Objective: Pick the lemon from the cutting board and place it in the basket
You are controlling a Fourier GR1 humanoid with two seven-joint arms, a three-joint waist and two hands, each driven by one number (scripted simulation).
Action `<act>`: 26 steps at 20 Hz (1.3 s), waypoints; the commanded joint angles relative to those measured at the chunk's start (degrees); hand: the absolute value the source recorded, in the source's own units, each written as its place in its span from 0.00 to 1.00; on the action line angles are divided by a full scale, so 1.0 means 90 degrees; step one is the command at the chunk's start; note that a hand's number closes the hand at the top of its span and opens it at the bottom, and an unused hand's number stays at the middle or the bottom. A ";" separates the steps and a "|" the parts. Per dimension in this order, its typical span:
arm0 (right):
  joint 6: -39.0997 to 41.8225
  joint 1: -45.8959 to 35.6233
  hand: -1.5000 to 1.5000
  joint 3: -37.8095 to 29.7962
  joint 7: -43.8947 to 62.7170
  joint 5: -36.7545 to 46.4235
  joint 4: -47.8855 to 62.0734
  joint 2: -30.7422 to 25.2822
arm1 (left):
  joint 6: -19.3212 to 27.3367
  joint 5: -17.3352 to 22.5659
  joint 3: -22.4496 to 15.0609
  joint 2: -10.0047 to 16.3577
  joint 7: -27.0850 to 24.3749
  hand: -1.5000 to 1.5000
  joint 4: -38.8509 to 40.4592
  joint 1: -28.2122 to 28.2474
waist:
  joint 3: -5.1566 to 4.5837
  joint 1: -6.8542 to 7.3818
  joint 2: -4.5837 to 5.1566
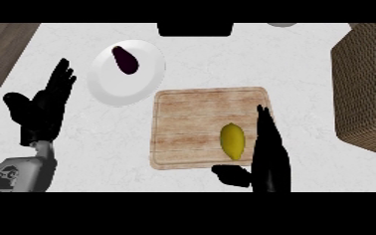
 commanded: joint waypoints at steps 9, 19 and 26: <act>-0.0075 -0.0320 0.00 -0.0298 0.0217 0.0022 0.1033 0.0217 | -0.0397 -0.0135 0.0391 -0.0157 -0.0489 0.50 0.0351 0.0071 | -0.0001 0.0002 0.0004; -0.0054 -0.0187 0.00 -0.0655 -0.0500 -0.0210 0.1342 0.0220 | -0.0529 -0.0242 0.0679 -0.0272 -0.0233 0.50 0.0806 -0.0560 | -0.0001 -0.0025 0.0006; -0.0285 -0.0517 0.00 -0.0702 -0.0866 -0.0814 0.2206 0.0221 | -0.0408 -0.0630 0.0475 -0.0459 -0.0040 0.50 0.0332 -0.0334 | 0.0000 -0.0008 0.0006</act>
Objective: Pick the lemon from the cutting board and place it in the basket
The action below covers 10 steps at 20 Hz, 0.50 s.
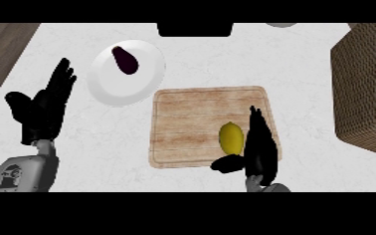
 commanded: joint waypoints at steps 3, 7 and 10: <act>0.0655 -0.0082 1.00 -0.0009 -0.0360 -0.0542 0.0068 -0.0135 | -0.0309 0.0195 0.0272 0.0120 -0.0145 0.50 0.0126 0.0059 | 0.0008 0.0007 0.0016; 0.0302 0.0147 1.00 0.0442 -0.0605 -0.0312 0.0433 0.0020 | -0.0217 0.0049 0.0225 0.0092 -0.0009 0.50 0.0008 0.0053 | 0.0009 0.0009 0.0015; 0.0078 0.0195 1.00 0.0261 -0.1068 -0.0678 0.0617 -0.0017 | -0.0040 -0.0125 0.0225 -0.0018 -0.0278 0.50 0.0501 -0.0303 | 0.0009 -0.0019 0.0025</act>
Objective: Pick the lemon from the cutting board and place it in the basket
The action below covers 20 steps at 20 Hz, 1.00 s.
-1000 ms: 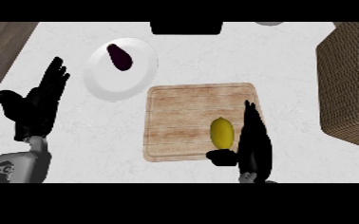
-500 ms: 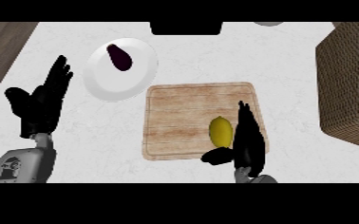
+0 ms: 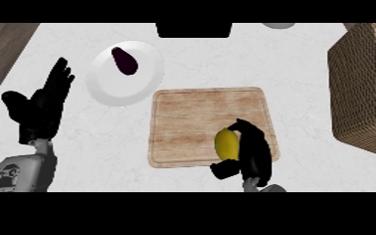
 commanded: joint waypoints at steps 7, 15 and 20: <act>-0.0730 0.0451 1.00 0.0363 -0.0516 -0.0240 0.0419 0.0124 | 0.0155 -0.0173 -0.0083 -0.0200 0.0142 0.50 -0.0142 -0.0043 | 0.0072 0.0030 0.0078; 0.0211 0.2064 1.00 0.1494 -0.4904 -0.1683 -0.0306 -0.2057 | 0.0054 -0.0149 0.0030 -0.0072 -0.0105 0.50 0.0104 0.0073 | 0.0100 -0.0060 0.0081; 0.0014 0.2785 1.00 0.0620 -0.7191 -0.3316 -0.1355 -0.2831 | 0.0039 -0.0043 0.0077 -0.0118 -0.0039 0.50 -0.0040 0.0150 | 0.0086 -0.0101 0.0061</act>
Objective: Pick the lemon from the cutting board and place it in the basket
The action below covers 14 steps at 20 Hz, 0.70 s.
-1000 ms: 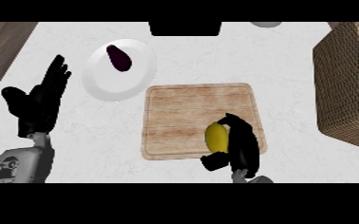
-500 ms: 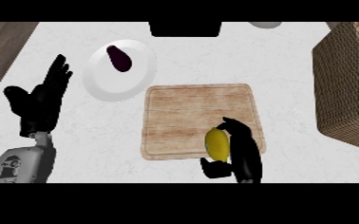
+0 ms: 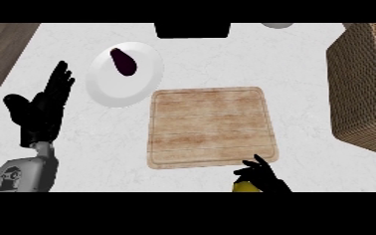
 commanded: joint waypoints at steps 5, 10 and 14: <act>0.0511 0.1698 1.00 -0.1070 -0.2468 -0.2504 -0.1892 -0.1290 | 0.0103 -0.0087 0.0019 0.0110 0.0453 0.50 -0.0332 -0.0035 | 0.0036 -0.0146 0.0034; 0.0384 0.2439 1.00 -0.1950 -0.2547 -0.2825 -0.2816 -0.1647 | 0.0064 -0.0128 -0.0022 -0.0039 0.0030 0.50 -0.0181 0.0134 | 0.0025 -0.0028 0.0076; 0.0522 0.2364 1.00 -0.2717 -0.1119 -0.3177 -0.4024 -0.1939 | -0.0033 -0.0086 -0.0057 -0.0056 0.0064 0.50 -0.0329 0.0240 | 0.0022 0.0021 0.0085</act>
